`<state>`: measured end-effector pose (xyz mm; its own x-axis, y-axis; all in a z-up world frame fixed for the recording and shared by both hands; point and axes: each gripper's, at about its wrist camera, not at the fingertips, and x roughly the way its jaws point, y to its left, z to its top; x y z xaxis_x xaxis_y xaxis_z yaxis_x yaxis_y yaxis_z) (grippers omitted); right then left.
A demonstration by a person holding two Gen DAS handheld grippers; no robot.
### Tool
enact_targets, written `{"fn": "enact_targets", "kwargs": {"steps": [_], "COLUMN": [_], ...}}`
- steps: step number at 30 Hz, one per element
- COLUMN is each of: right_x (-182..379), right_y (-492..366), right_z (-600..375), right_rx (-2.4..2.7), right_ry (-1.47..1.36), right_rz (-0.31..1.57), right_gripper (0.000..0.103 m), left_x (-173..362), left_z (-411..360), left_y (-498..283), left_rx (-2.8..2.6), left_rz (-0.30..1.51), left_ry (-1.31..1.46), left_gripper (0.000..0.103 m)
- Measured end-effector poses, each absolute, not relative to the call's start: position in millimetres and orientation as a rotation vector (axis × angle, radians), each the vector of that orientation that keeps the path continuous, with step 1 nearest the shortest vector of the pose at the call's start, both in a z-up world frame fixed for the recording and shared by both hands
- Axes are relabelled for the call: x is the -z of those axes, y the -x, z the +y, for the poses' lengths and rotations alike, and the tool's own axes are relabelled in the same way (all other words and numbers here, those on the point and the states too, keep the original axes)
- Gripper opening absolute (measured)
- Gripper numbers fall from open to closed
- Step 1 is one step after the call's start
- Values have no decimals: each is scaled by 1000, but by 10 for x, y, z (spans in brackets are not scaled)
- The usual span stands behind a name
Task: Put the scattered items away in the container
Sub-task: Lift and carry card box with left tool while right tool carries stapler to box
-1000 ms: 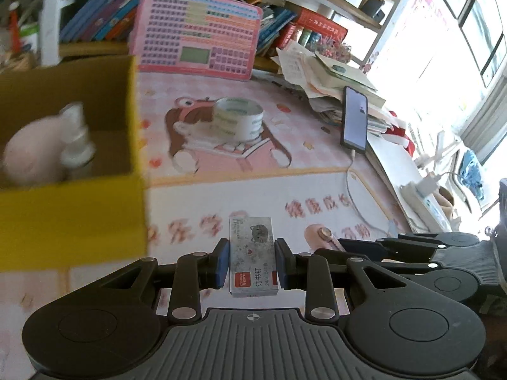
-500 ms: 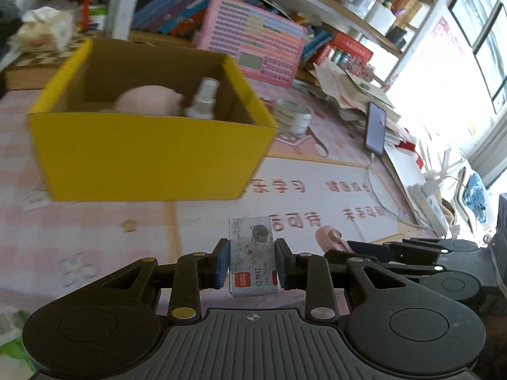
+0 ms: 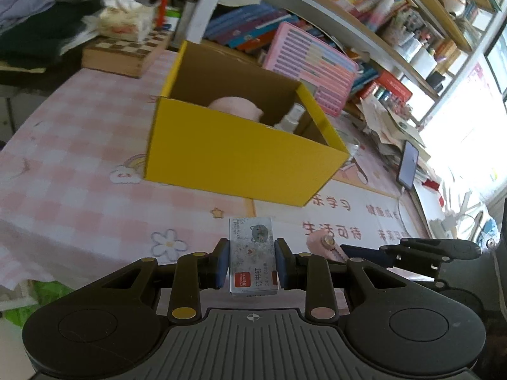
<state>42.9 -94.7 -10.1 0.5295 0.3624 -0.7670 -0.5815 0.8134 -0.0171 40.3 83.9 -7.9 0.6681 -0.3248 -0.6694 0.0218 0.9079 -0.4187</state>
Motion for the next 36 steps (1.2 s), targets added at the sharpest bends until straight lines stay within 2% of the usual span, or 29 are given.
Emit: {"fn": "enact_targets", "kwargs": {"steps": [15, 36], "right_x": [142, 98], "right_y": [-400, -521], "right_z": [-801, -650], "right_rx": [-577, -665], "right_ry": [291, 328], "right_rz": [893, 869], "right_gripper": [23, 23], "left_x": [104, -3], "left_z": [924, 1023], "left_y": [-331, -435], "left_rx": [232, 185], "left_rz": [823, 752], "left_ry": [377, 390], "left_gripper": [28, 28]}}
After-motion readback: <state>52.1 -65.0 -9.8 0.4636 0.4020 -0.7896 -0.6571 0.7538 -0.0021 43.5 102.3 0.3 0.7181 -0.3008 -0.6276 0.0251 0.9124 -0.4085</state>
